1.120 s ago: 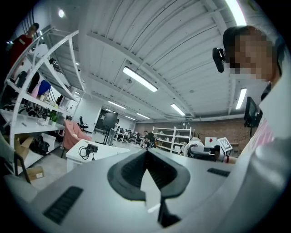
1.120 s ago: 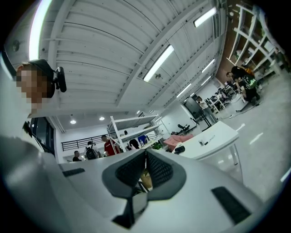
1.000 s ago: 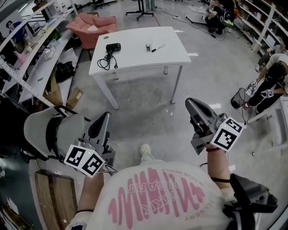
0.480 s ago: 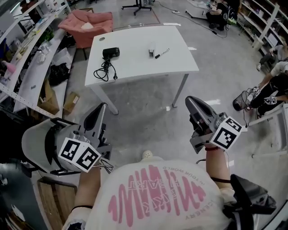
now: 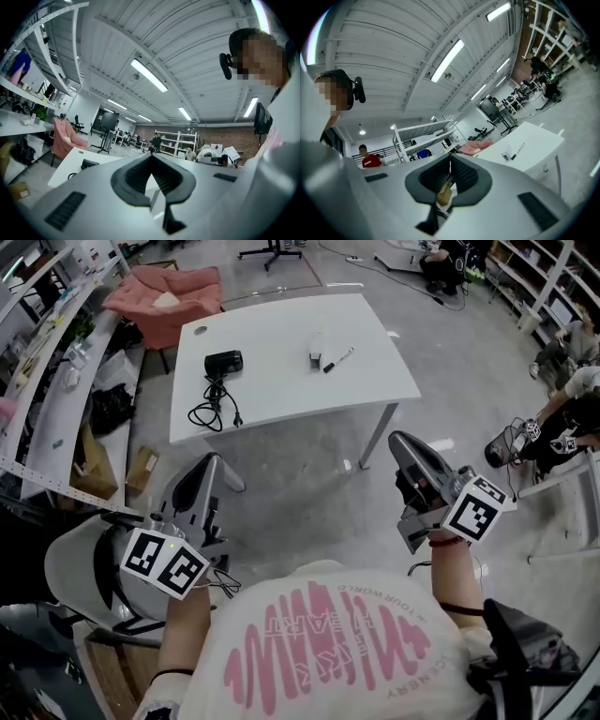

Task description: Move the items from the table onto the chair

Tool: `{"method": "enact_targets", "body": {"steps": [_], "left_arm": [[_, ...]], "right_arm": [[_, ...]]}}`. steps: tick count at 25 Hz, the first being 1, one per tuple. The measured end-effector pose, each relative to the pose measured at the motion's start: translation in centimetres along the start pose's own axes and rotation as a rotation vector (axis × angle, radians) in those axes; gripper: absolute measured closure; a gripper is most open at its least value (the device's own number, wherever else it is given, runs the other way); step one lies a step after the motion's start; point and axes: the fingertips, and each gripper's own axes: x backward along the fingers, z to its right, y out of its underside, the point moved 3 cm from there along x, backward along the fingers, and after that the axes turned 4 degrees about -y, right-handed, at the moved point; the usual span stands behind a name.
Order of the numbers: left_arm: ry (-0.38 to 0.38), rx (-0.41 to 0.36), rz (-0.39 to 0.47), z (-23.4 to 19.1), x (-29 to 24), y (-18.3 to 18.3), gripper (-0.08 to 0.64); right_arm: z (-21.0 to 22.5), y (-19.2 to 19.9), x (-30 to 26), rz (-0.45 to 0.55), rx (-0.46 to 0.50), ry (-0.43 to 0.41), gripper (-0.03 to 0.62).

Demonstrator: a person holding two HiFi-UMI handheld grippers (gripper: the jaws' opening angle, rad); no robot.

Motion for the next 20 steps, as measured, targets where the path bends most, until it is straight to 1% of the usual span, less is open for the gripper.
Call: {"method": "enact_targets", "body": {"steps": [8, 13, 15, 18, 20], "left_arm": [[0.012, 0.006, 0.005, -1.3, -0.8, 0.4, 0.55], [-0.009, 0.0, 0.025, -3.8, -0.1, 0.2, 0.549], [0.0, 0.014, 0.041, -4.4, -0.2, -0.1, 0.551], [0.01, 0.059, 0.081, -4.4, -0.8, -0.4, 0.551], [0.002, 0.067, 0.081, -4.2, -1.7, -0.4, 0.55]], "right_arm": [[1.2, 0.4, -2.0, -0.004, -0.008, 0.003, 0.575], [1.7, 1.8, -3.1, -0.012, -0.001, 0.01, 0.575], [2.4, 2.1, -3.5, -0.014, -0.006, 0.015, 0.575], [3.8, 1.8, -3.9, -0.024, -0.028, 0.02, 0.575], [4.8, 1.1, -4.2, -0.034, -0.042, 0.017, 0.575]]}}
